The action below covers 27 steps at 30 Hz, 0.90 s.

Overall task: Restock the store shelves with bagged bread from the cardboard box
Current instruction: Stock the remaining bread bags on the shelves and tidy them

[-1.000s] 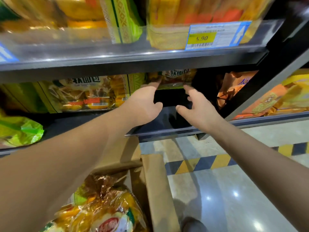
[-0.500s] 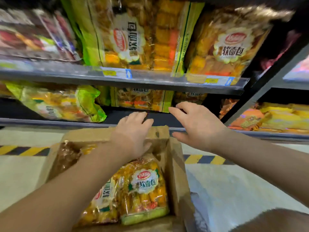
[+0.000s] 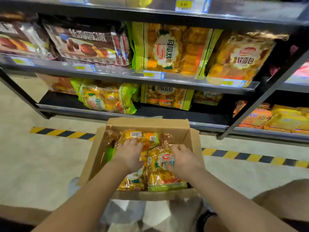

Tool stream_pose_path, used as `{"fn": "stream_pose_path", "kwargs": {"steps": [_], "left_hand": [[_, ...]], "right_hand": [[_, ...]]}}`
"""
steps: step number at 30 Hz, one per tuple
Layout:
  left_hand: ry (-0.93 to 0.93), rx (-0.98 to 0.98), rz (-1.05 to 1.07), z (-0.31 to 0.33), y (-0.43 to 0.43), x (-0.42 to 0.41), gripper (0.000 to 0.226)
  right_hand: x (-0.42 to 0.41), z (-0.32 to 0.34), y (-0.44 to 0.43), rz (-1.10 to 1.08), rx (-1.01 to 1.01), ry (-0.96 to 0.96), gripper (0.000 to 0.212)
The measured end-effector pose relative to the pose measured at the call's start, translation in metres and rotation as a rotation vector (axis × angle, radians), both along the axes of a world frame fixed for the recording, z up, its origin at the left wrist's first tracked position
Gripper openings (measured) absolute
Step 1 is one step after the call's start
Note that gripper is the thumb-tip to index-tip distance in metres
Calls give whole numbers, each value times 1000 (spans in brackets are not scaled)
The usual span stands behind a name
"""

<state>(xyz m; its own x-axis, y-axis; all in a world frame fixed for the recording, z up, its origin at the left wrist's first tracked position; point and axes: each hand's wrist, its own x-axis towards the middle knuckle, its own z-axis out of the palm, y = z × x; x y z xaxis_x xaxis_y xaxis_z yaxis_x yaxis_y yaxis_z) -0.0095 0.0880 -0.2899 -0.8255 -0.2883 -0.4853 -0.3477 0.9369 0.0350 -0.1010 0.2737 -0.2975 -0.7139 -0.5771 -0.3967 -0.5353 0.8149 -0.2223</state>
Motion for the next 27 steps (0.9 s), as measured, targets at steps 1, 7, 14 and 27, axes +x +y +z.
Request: {"fn": "stream_pose_path", "kwargs": {"steps": [1, 7, 14, 27], "left_hand": [[-19, 5, -6, -9, 3, 4, 72], [-138, 17, -13, -59, 11, 6, 72], [-197, 83, 1, -90, 12, -6, 69], [-283, 740, 706, -144, 32, -19, 92]], "right_hand": [[4, -5, 1, -10, 4, -8, 72], [6, -42, 8, 52, 68, 19, 58], [-7, -84, 2, -13, 70, -39, 61], [-21, -135, 13, -308, 26, -277, 66]]}}
